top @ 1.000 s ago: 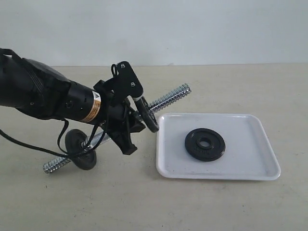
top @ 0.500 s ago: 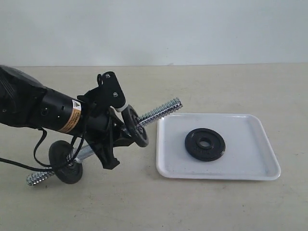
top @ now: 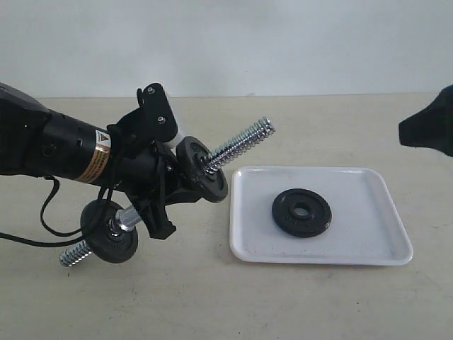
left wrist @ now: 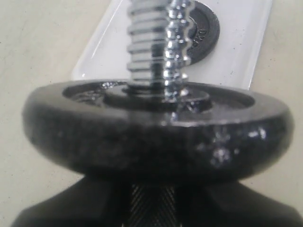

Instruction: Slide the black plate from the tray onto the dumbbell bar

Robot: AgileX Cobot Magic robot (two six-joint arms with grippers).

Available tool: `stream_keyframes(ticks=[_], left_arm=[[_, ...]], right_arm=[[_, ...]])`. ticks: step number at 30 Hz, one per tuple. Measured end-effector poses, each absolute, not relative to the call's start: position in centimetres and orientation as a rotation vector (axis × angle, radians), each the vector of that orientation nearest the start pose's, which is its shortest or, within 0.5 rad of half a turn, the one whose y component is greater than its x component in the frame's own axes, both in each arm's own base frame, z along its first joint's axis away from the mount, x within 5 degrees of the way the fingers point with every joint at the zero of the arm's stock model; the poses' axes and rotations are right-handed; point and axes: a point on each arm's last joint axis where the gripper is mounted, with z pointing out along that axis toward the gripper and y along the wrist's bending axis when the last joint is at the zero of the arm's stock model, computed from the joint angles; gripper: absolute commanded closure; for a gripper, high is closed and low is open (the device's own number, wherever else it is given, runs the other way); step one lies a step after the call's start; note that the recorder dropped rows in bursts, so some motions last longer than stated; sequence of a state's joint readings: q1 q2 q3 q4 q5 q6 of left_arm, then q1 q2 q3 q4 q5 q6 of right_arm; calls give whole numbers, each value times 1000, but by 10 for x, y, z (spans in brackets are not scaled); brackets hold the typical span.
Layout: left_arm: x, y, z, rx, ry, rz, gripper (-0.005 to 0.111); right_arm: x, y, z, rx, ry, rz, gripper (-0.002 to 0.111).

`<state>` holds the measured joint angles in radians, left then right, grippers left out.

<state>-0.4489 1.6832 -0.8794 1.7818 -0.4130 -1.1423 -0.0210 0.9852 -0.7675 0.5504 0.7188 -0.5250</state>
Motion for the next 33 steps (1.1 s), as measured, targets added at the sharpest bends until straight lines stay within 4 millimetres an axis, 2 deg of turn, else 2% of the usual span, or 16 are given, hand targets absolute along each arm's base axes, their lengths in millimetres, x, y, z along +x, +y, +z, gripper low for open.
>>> stream_keyframes(ticks=[5,10,17,21,25,30,32,33], left_arm=[[283,-176,191,1380,1875,-375,102],[283,-176,191,1380,1875,-375,102],[283,-176,191,1382,1873,-381,102],[282,-177,191,1385,1871,-390,102],[282,-177,191,1387,1870,-395,102],[282,-177,191,1388,1869,-397,102],[282,-177,191,1388,1869,-397,102],[282,-177,191,1386,1871,-392,102]], right_arm=[[221,28,281,-171,2396,370,4],[237,46,263,-212,2424,391,4],[228,101,263,-372,2378,551,4],[219,125,267,-411,2345,649,4],[213,137,268,-455,2330,683,4],[211,139,267,-498,2322,667,4],[211,140,268,-432,2338,716,4],[211,142,269,-346,2354,779,4]])
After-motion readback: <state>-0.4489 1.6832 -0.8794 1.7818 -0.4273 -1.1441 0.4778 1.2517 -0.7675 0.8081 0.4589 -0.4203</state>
